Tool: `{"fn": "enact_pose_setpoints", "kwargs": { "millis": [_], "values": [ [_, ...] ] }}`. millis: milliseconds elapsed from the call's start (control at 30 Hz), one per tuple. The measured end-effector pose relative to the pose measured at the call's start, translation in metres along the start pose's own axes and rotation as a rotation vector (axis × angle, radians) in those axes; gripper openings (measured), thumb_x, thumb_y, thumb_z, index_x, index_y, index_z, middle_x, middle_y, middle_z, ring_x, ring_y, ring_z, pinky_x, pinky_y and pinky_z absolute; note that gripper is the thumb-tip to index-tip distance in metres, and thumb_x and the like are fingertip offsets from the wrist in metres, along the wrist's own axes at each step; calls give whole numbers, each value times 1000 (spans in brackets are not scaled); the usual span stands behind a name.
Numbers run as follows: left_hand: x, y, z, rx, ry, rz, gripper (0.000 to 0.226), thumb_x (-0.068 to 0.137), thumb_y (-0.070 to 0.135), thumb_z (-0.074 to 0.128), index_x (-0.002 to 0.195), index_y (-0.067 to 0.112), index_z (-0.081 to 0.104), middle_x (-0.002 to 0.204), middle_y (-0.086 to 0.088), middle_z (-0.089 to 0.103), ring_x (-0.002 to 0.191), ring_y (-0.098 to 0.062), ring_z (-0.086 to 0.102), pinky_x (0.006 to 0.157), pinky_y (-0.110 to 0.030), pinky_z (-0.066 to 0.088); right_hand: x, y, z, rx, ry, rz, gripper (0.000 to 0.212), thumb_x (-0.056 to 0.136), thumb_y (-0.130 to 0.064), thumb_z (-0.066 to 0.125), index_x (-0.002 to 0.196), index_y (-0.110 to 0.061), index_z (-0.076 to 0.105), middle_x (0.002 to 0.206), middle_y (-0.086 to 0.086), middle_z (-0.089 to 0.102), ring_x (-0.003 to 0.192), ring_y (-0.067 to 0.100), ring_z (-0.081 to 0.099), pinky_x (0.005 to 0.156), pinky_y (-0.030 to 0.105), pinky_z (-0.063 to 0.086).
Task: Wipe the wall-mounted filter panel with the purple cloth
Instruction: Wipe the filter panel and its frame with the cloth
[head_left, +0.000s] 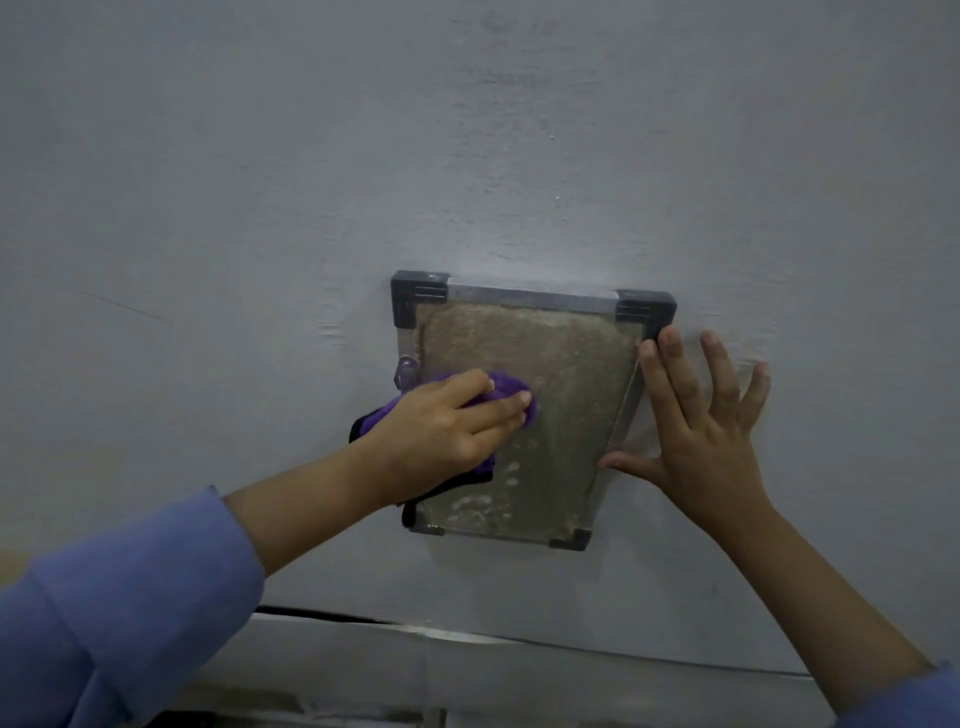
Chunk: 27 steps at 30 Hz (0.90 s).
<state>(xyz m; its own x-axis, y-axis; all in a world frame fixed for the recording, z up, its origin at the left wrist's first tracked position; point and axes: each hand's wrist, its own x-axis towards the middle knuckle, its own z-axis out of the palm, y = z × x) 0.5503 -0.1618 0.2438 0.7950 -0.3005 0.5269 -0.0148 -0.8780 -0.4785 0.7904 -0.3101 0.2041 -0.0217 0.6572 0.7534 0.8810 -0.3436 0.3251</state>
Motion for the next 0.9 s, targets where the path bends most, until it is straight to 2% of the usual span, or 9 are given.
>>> {"fn": "enact_pose_setpoints", "kwargs": {
  "millis": [67,167,233,367,433,600,733,800,900],
  "values": [
    [-1,2,-2,12,-17,10,35,70,1,80,104,3,73,110,-7,71,79,-25,65,64,-31,57,-1,1,0,-3,2,2,128,56,-68,72,152,-18,4,158,3,1,140,37,14,102,72,14],
    [13,-7,-4,37,103,-9,23,82,-1,67,104,0,72,112,-9,70,82,-29,66,66,-36,58,0,1,-1,-5,4,-4,130,55,-68,74,152,-18,4,159,2,-3,140,37,15,102,72,15],
    [21,-10,-4,37,155,-39,24,80,-1,71,104,0,72,112,-10,70,83,-30,67,66,-37,58,0,1,0,1,2,-4,130,54,-68,74,152,-18,4,160,1,-4,140,37,15,102,73,17],
    [7,5,2,-3,17,-14,34,67,1,83,100,3,74,108,-6,72,80,-25,67,64,-30,57,0,0,0,22,0,-5,128,57,-69,71,152,-18,1,160,-4,-12,140,37,15,102,72,14],
    [4,8,3,-16,-1,-18,32,67,2,84,98,4,75,106,-5,72,78,-25,67,65,-29,56,0,0,-1,30,-2,-4,128,57,-68,71,152,-18,1,159,-5,-13,140,37,14,102,72,14],
    [15,1,3,19,151,-80,23,81,0,69,104,2,72,112,-8,70,83,-28,67,73,-34,58,-1,-1,-1,38,-8,-2,130,56,-67,73,152,-19,1,159,-5,-13,140,37,14,102,73,14],
    [1,18,14,-25,40,-87,36,68,0,83,102,3,74,110,-7,71,81,-27,67,59,-34,58,-1,-1,-1,64,-11,4,127,57,-65,73,152,-19,2,159,-5,-14,140,37,13,102,72,12],
    [-1,20,17,-25,52,-83,28,76,1,75,103,3,73,109,-6,71,84,-27,65,63,-34,58,-1,-1,-1,69,-10,4,126,58,-65,72,152,-19,2,159,-5,-13,141,37,13,102,72,11],
    [4,16,21,-25,170,-163,24,84,1,63,106,3,71,113,-6,70,92,-24,54,72,-33,57,-2,-1,0,63,-3,6,127,57,-65,72,152,-20,1,160,-5,-12,141,36,12,103,71,11]
  ]
}}
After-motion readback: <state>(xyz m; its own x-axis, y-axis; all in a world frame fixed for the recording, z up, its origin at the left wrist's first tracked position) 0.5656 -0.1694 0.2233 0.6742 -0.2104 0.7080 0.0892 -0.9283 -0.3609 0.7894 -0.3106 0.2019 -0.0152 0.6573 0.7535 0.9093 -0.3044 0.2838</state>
